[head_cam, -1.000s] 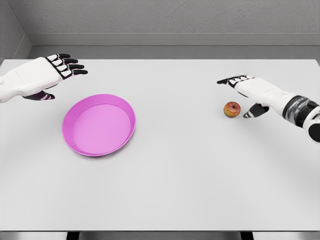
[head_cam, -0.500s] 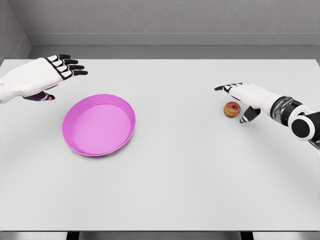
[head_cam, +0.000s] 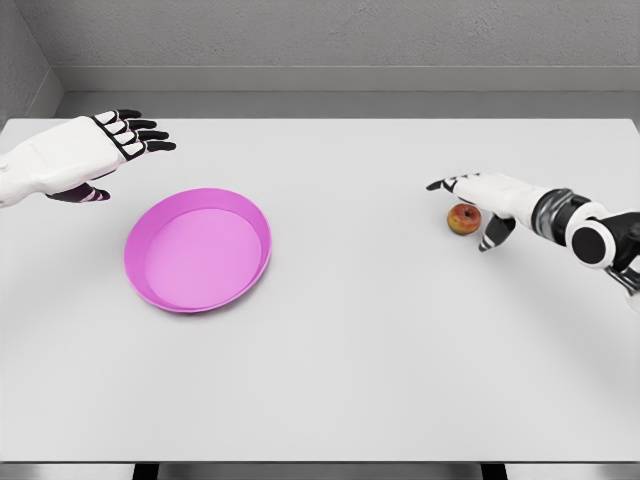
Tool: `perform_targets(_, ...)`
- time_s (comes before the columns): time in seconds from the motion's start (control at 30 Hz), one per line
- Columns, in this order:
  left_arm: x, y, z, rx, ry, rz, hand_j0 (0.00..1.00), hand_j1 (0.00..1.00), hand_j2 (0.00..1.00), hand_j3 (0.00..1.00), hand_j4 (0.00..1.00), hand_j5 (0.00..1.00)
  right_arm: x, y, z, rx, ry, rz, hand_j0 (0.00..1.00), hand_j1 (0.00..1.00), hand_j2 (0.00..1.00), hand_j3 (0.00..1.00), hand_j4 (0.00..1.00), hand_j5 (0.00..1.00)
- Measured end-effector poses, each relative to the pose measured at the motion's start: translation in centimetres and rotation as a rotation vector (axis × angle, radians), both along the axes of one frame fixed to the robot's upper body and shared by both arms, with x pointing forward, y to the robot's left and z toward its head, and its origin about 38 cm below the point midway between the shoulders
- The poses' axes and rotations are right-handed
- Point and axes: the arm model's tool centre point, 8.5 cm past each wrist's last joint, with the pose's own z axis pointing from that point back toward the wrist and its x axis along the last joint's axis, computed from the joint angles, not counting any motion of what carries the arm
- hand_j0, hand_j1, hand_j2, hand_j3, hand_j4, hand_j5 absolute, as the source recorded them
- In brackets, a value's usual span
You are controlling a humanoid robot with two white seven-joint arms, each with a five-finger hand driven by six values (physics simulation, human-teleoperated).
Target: Put the apple on the plate with both arms
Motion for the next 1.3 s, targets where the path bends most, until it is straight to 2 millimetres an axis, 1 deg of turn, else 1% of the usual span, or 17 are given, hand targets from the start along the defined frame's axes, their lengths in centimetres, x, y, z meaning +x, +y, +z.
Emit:
perform_targets(0.17,0.0,0.0,0.0,0.001,0.000,0.000,1.00,1.00,1.00,1.00,1.00,1.00,0.3,-0.4,-0.2,-0.009,0.006,-0.015,1.00,1.00,1.00,1.00,1.00,1.00)
perform_targets(0.23,0.0,0.0,0.0,0.001,0.000,0.001,1.00,1.00,1.00,1.00,1.00,1.00,0.6,-0.6,0.0,-0.013,0.003,-0.020,1.00,1.00,1.00,1.00,1.00,1.00)
perform_targets(0.37,0.0,0.1,0.0,0.001,0.000,0.001,1.00,1.00,1.00,1.00,1.00,1.00,1.3,-0.3,0.5,-0.019,-0.004,-0.020,1.00,1.00,1.00,1.00,1.00,1.00)
perform_targets(0.5,0.0,0.1,0.1,0.002,-0.001,0.002,1.00,1.00,1.00,1.00,1.00,1.00,1.4,0.3,0.0,-0.023,0.007,-0.007,1.00,1.00,1.00,1.00,1.00,1.00)
perform_targets(0.53,0.0,0.1,0.0,0.002,0.000,0.002,1.00,1.00,1.00,1.00,1.00,1.00,1.4,0.4,-0.1,-0.024,0.010,-0.005,0.99,0.99,0.99,0.99,0.99,0.99)
perform_targets(0.6,0.0,0.1,0.1,0.003,-0.001,0.003,1.00,1.00,1.00,1.00,1.00,1.00,1.3,0.5,-0.3,-0.025,0.014,-0.003,0.94,0.94,0.94,0.94,0.94,0.94)
perform_targets(0.9,0.0,0.2,0.1,0.004,-0.001,0.004,1.00,1.00,1.00,1.00,1.00,1.00,1.2,0.6,-0.7,-0.028,0.026,0.000,0.92,0.92,0.92,0.92,0.92,0.92)
perform_targets(0.97,0.0,0.2,0.1,0.004,-0.001,0.004,1.00,1.00,1.00,1.00,1.00,1.00,1.2,0.5,-0.8,-0.029,0.029,-0.004,0.89,0.89,0.89,0.89,0.89,0.89)
perform_targets(1.03,0.0,0.2,0.1,0.004,-0.001,0.005,1.00,1.00,1.00,1.00,1.00,1.00,1.2,0.4,-1.0,-0.031,0.034,-0.006,0.89,0.89,0.89,0.89,0.89,0.89)
perform_targets(1.07,0.0,0.2,0.1,0.005,-0.002,0.005,1.00,1.00,1.00,1.00,1.00,1.00,1.2,0.4,-1.0,-0.032,0.038,-0.006,0.87,0.87,0.87,0.87,0.87,0.87)
perform_targets(1.13,0.0,0.2,0.1,0.005,-0.002,0.005,1.00,1.00,1.00,1.00,1.00,1.00,1.1,0.3,-1.2,-0.035,0.045,-0.004,0.79,0.79,0.79,0.79,0.79,0.79)
perform_targets(1.17,0.0,0.2,0.1,0.005,-0.002,0.005,1.00,1.00,1.00,1.00,1.00,1.00,1.1,0.4,-1.3,-0.037,0.051,-0.002,0.77,0.77,0.77,0.77,0.77,0.77)
perform_targets(1.2,0.0,0.2,0.1,0.005,-0.002,0.005,1.00,1.00,1.00,1.00,1.00,1.00,1.0,0.4,-1.4,-0.039,0.058,0.001,0.72,0.72,0.72,0.72,0.72,0.72)
perform_targets(1.23,0.0,0.2,0.1,0.005,-0.002,0.005,1.00,1.00,1.00,1.00,1.00,1.00,0.9,0.4,-1.5,-0.041,0.066,0.004,0.71,0.71,0.71,0.71,0.71,0.71)
perform_targets(1.3,0.0,0.2,0.1,0.005,-0.002,0.005,1.00,1.00,1.00,1.00,1.00,1.00,0.8,0.4,-1.5,-0.047,0.074,0.009,0.63,0.63,0.63,0.63,0.63,0.63)
